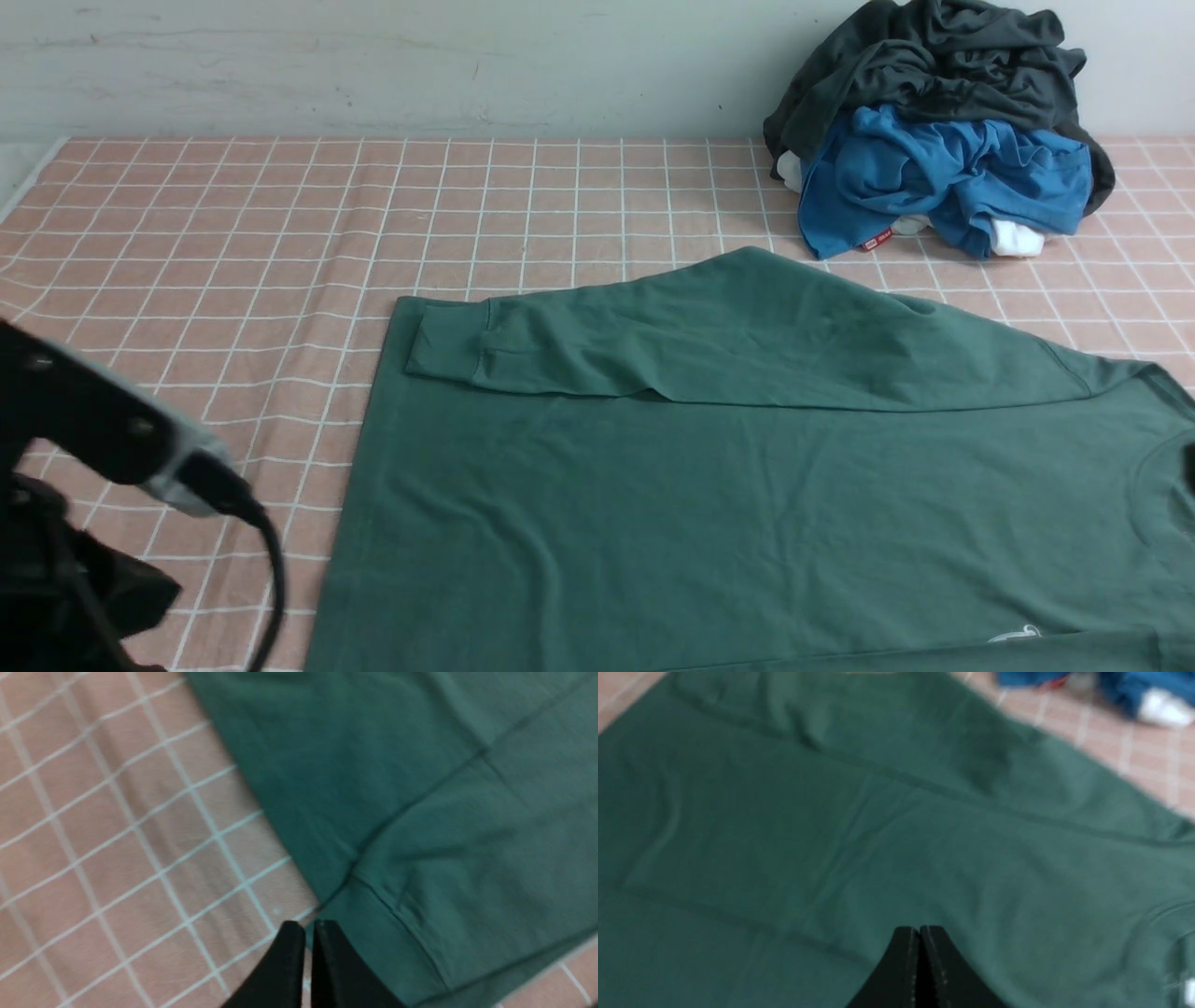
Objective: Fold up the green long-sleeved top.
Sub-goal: Use the left arm to clamp the cuff closest to it
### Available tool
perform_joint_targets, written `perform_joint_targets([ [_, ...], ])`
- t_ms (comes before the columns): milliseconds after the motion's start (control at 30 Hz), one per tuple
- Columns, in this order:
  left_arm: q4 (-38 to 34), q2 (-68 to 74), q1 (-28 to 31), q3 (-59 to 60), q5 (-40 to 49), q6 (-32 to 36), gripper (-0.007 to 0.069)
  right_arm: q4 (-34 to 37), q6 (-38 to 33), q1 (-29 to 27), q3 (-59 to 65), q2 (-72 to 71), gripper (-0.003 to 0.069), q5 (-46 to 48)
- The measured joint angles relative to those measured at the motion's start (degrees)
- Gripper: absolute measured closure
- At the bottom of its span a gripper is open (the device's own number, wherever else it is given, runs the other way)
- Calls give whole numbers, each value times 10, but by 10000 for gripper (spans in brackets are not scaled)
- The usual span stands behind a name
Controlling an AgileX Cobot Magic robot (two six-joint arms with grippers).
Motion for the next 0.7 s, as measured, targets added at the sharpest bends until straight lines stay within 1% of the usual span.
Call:
perform_joint_targets([
  [33, 1, 4, -6, 0, 1, 0, 598, -1, 0, 7, -2, 8, 673, 7],
  [67, 7, 41, -50, 0, 8, 0, 570, -4, 0, 33, -9, 37, 673, 56],
  [133, 19, 84, -88, 0, 9, -1, 527, -14, 0, 55, -10, 63, 673, 103],
  [167, 25, 114, -106, 0, 9, -3, 491, -22, 0, 65, -8, 77, 673, 121],
  [200, 26, 124, -109, 0, 8, -4, 486, -24, 0, 65, -8, 79, 673, 122],
  [233, 29, 159, -123, 0, 1, -5, 432, -35, 2, 74, -5, 90, 673, 128],
  [267, 29, 184, -127, 0, -7, -5, 397, -38, 4, 76, -4, 92, 673, 129],
  [367, 33, 250, -130, 0, -43, -5, 306, -44, 7, 78, -4, 94, 673, 130],
  [433, 40, 293, -130, 0, -74, -5, 260, -44, 8, 78, -4, 94, 673, 128],
  [567, 48, 365, -130, -2, -120, -5, 228, -50, 10, 78, -4, 94, 673, 115],
  [700, 40, 408, -130, -5, -128, -5, 240, -59, 18, 78, -4, 94, 673, 105],
])
